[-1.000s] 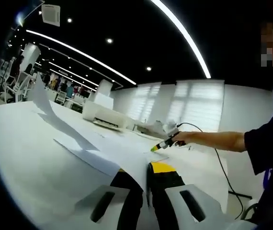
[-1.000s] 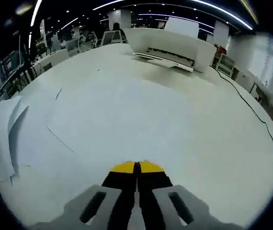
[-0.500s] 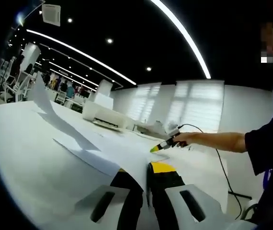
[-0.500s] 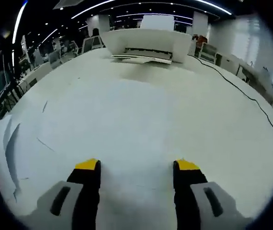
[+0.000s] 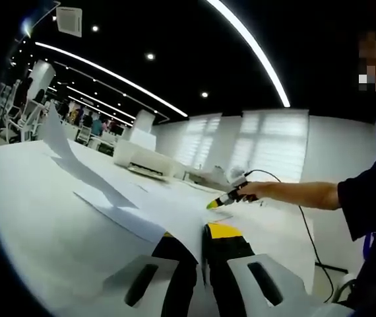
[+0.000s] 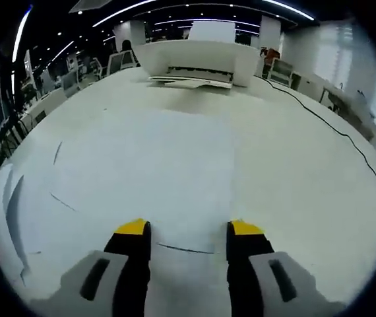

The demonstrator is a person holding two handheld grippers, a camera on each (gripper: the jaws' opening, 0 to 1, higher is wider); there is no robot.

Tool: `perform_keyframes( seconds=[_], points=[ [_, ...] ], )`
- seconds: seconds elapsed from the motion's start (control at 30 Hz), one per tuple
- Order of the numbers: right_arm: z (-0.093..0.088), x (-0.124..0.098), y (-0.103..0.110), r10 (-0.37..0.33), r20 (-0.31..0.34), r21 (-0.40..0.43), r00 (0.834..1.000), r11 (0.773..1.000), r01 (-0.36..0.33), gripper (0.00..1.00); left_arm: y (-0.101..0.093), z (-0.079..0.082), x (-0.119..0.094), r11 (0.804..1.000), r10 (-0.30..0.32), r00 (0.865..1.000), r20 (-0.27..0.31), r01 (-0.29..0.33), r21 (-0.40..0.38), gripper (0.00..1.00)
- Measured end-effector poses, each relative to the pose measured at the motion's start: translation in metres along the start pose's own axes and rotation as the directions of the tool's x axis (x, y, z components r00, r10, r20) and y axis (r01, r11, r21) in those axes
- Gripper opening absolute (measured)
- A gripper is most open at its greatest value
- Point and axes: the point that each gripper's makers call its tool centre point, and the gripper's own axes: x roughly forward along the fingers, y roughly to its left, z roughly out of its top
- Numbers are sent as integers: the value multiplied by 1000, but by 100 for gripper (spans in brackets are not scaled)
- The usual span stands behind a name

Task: Organize the stack of printing papers by aligning and flattening the scattered papers on the table

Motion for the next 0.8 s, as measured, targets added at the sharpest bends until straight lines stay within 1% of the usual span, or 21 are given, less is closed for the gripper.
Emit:
perform_keyframes(
  seconds=[0.07,0.1,0.13,0.17,0.23,0.3,0.4,0.43,0.5,0.53,0.57,0.67,0.77,0.8],
  points=[
    [1,-1,-1,1,4,2,1000,1000,-1,22,0,0,0,1000,0,1000,0,0,0,8],
    [2,1,-4,-4,9,-9,1000,1000,4,18,0,0,0,1000,0,1000,-1,0,0,8],
    [4,-1,-10,-26,17,-59,1000,998,27,13,0,0,0,1000,0,1000,-1,0,0,8],
    [5,-2,-8,-9,26,-75,1000,997,11,11,0,0,0,1000,-1,1000,-1,1,0,8],
    [11,0,-13,-4,43,-61,999,998,7,7,0,0,0,1000,-1,1000,-1,1,-1,8],
    [18,-3,-14,3,75,-21,997,1000,-2,5,0,-1,0,1000,-1,1000,-1,1,-1,8],
    [20,-9,-17,5,86,-33,996,999,-2,2,0,-1,0,1000,-1,1000,-2,1,-1,8],
    [19,-9,-18,8,87,-24,996,1000,-6,0,0,-1,0,1000,-1,1000,-2,1,-2,8],
    [22,-14,-19,16,107,-14,994,1000,-14,0,0,-1,0,1000,0,1000,-2,0,-6,8],
    [27,-17,-21,13,136,-16,991,1000,-11,0,0,-1,0,1000,0,1000,-2,0,-8,8],
    [33,-22,-23,9,171,-30,985,1000,-4,0,0,-1,0,1000,-2,1000,-3,2,-13,8],
    [51,-41,-29,12,248,-66,969,998,4,0,-1,-1,0,1000,-9,1000,-5,9,-22,8],
    [64,-70,-29,1,309,-99,951,995,31,0,0,-1,1,1000,-7,1000,-6,7,-21,8],
    [64,-80,-26,3,312,-101,950,994,30,0,0,-1,1,1000,-7,1000,-6,7,-22,8]
  ],
)
